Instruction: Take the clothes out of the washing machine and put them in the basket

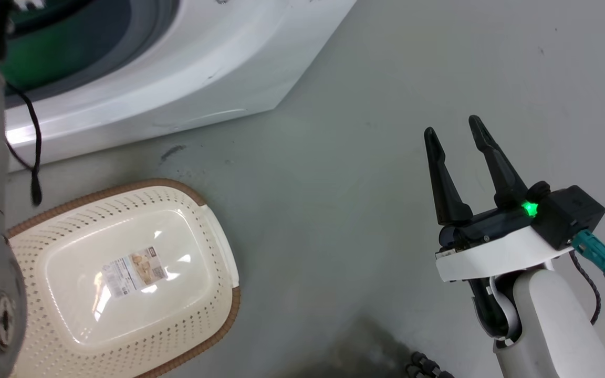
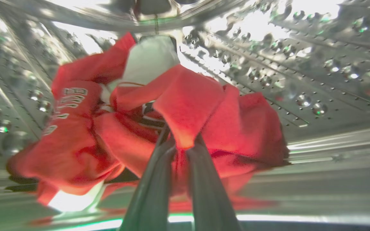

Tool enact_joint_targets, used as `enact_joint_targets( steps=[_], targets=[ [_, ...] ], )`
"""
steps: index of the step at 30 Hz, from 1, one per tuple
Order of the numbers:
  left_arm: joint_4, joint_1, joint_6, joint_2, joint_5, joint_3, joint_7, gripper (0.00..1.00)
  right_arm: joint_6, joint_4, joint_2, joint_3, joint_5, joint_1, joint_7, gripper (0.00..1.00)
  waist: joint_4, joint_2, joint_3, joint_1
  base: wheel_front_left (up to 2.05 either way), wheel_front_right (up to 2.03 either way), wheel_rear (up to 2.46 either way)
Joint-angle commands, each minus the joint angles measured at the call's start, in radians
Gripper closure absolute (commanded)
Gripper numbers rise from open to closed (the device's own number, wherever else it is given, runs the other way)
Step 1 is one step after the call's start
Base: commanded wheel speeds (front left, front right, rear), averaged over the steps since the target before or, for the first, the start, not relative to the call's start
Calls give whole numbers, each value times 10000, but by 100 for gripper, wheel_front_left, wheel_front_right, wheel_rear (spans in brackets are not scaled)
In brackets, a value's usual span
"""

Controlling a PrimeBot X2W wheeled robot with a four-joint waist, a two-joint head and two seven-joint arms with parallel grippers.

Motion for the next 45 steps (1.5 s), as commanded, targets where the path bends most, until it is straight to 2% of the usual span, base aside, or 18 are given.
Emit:
enact_joint_targets(
  steps=[1,9,14,18,30,37,42,45],
  targets=[
    [-92,449,9,-60,28,-25,-665,100,-7,64,17,-79,-123,-8,-22,0,212,0,-394,0,0,0,0],
    [-171,2339,-94,-368,-48,-111,-3927,100,-5,352,14,-356,-523,427,-23,0,556,0,-1698,0,0,0,0],
    [-237,3500,-284,-725,-359,18,-4984,100,-7,569,14,-587,-777,836,-23,0,849,0,-2584,0,0,0,0],
    [-1040,4453,-386,-1005,-480,121,-5156,100,-5,686,12,-785,-949,1152,-23,0,1106,0,-3228,0,0,0,0],
    [-6436,8559,-276,-1956,-100,1104,-5150,100,-7,708,12,-1233,-1237,2029,176,0,1751,0,-4853,0,0,0,0],
    [-9027,10631,-224,-2568,225,1066,-5151,100,-5,513,12,-1496,-1239,2615,412,0,2256,0,-5591,0,0,0,0],
    [-10589,12012,-47,-2768,287,844,-5150,100,-5,287,12,-1533,-1318,2885,600,0,2538,0,-5866,0,0,0,0],
    [-11401,12961,204,-2858,215,680,-5002,100,-5,102,12,-1557,-1336,3010,698,0,2657,0,-5895,0,0,0,0]
  ],
)
